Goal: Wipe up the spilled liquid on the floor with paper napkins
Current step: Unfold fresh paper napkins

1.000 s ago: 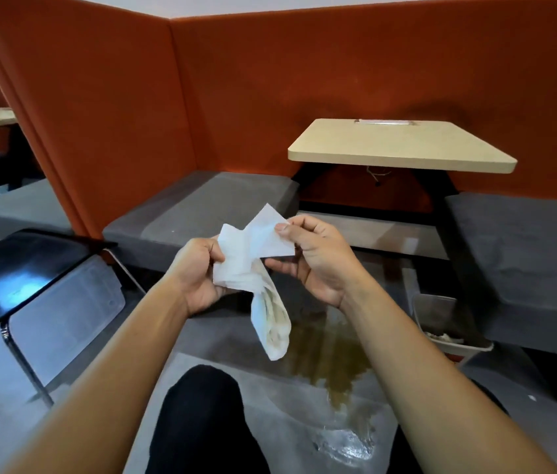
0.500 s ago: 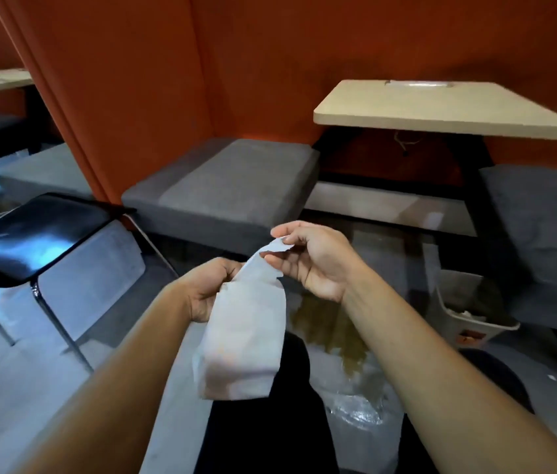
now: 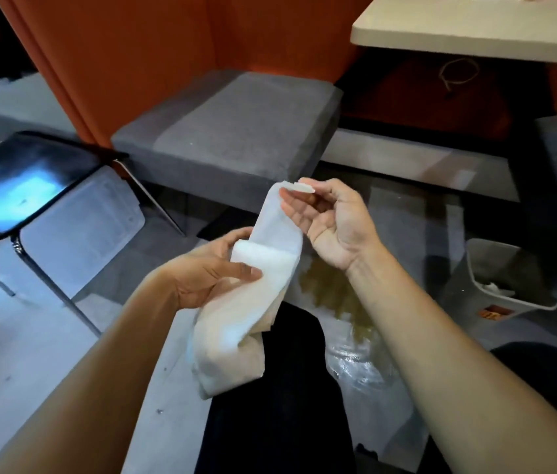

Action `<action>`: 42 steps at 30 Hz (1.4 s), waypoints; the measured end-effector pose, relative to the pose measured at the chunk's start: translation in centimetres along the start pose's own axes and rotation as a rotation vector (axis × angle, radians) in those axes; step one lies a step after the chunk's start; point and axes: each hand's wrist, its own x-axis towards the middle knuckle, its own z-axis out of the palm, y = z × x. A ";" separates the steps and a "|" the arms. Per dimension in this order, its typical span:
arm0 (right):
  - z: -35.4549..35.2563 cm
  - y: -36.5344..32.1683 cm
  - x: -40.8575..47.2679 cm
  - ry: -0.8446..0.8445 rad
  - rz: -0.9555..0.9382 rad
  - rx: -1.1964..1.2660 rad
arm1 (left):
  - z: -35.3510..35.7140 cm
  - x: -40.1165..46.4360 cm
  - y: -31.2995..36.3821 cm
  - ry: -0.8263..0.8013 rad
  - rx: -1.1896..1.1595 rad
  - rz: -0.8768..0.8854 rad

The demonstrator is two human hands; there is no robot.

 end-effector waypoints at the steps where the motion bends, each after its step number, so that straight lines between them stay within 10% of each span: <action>1: 0.0 -0.7 0.3 -0.013 -0.033 0.001 | -0.1 0.3 0.5 0.010 0.004 0.062; 7: 0.3 -5.6 1.1 -0.105 -0.250 -0.115 | 3.0 1.6 4.8 0.096 0.140 0.392; 25: -7.5 -19.6 2.0 -0.073 -0.564 -0.422 | 14.7 13.1 10.0 0.087 0.282 0.669; 32: -12.7 -18.4 7.1 -0.037 -0.291 -0.529 | 17.3 14.3 15.3 -0.030 0.054 0.768; 38: -18.8 -12.3 9.8 0.049 -0.060 -1.130 | 14.7 18.9 17.4 0.102 -0.023 0.700; 42: -21.9 -9.1 10.7 0.071 0.180 -0.901 | 12.3 23.8 16.4 0.197 -0.177 0.598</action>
